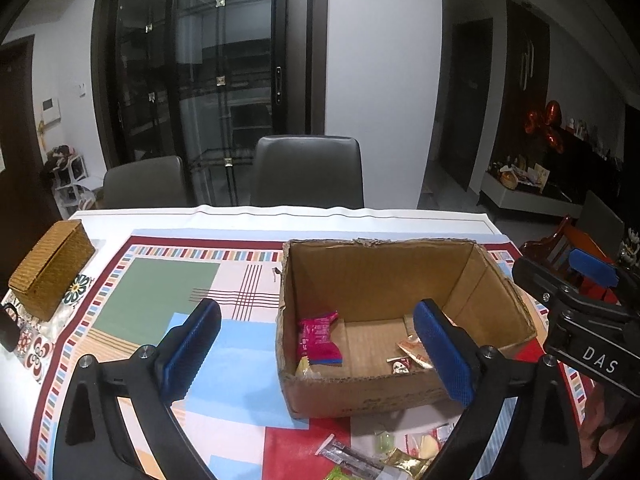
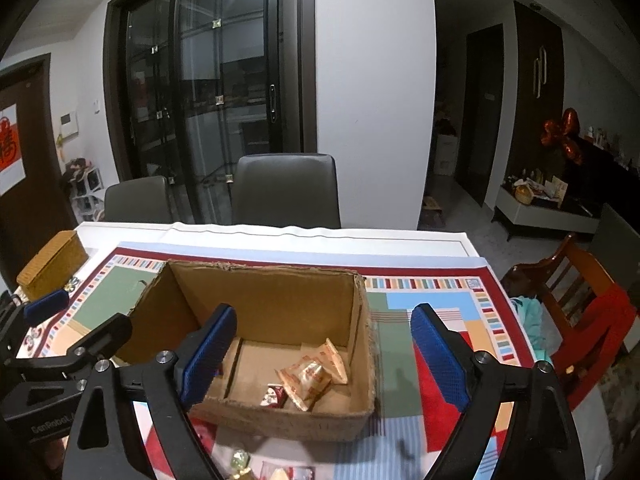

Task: Organize snacks
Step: 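Withdraw both open tools from the box back toward the remaining snacks, then grasp the white-and-red wrapped packet with the right tool while the left tool grasps the green packet, then lift both held packets and carry them over the cardboard box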

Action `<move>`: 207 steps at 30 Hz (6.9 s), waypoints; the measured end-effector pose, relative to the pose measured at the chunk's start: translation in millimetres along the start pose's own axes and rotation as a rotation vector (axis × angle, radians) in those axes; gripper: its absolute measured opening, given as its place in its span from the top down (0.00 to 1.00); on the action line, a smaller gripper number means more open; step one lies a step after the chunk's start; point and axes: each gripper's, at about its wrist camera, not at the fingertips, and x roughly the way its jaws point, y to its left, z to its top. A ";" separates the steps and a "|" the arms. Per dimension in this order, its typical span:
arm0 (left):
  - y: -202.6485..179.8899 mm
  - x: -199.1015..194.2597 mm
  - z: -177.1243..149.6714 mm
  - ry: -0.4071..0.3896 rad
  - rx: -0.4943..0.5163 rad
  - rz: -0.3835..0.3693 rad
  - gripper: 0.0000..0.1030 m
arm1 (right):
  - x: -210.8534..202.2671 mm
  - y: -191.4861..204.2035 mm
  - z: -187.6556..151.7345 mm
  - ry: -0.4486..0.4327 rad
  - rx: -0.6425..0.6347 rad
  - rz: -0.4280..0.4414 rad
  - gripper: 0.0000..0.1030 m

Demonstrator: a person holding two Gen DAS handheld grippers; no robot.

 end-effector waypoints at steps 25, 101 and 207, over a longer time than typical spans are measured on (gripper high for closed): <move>-5.6 -51.5 -25.2 -0.030 0.006 0.003 0.05 | -46.8 0.6 -18.6 -0.039 -0.003 0.000 0.13; -7.6 28.1 -168.8 0.268 0.092 -0.067 0.20 | 41.7 10.3 -158.3 0.320 -0.007 -0.002 0.13; -16.0 -34.9 -75.0 0.064 0.097 -0.090 0.86 | -42.6 14.1 -70.7 0.110 0.022 0.137 0.88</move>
